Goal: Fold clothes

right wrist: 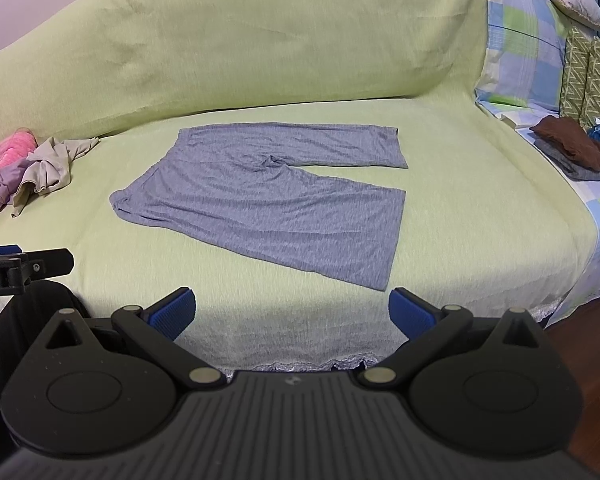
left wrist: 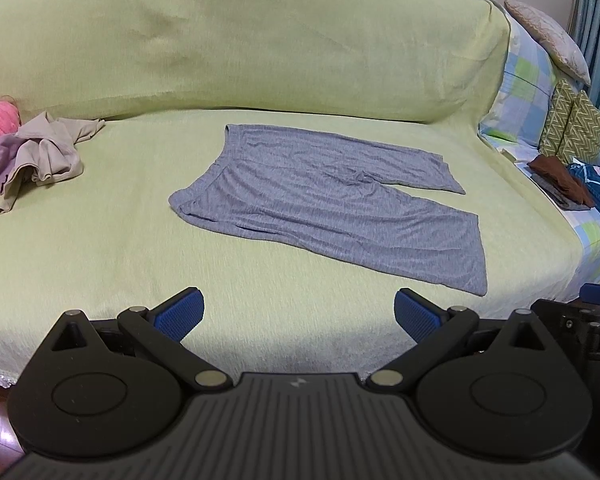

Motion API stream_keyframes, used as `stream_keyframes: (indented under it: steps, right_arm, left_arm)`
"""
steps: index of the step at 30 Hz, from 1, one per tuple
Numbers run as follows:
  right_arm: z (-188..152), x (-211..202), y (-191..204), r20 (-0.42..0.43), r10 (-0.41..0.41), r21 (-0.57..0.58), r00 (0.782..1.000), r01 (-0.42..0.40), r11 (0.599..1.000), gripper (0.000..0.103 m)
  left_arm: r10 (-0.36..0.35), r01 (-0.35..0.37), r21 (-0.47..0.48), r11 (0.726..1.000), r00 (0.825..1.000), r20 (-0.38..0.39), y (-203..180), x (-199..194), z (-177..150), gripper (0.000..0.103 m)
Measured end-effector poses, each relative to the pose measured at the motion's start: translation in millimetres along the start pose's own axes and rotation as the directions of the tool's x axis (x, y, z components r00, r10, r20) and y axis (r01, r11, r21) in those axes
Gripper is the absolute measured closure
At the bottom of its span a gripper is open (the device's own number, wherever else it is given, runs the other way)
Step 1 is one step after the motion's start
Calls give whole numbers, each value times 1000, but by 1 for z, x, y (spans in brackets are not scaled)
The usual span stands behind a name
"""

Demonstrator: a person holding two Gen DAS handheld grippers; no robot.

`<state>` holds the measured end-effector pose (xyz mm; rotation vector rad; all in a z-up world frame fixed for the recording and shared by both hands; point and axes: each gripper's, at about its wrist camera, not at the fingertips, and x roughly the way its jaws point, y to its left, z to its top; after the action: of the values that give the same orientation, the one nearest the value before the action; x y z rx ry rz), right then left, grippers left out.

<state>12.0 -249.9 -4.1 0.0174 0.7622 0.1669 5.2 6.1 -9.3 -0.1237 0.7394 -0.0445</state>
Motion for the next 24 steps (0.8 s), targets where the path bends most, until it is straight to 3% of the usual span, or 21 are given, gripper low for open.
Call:
stream_keyframes:
  steps: [24]
  right_arm:
    - [1,6,-10,16,-25,-33,1000,25,999,1]
  left_arm:
    - [-53,51,-45,998,998,-43,0,27,7,1]
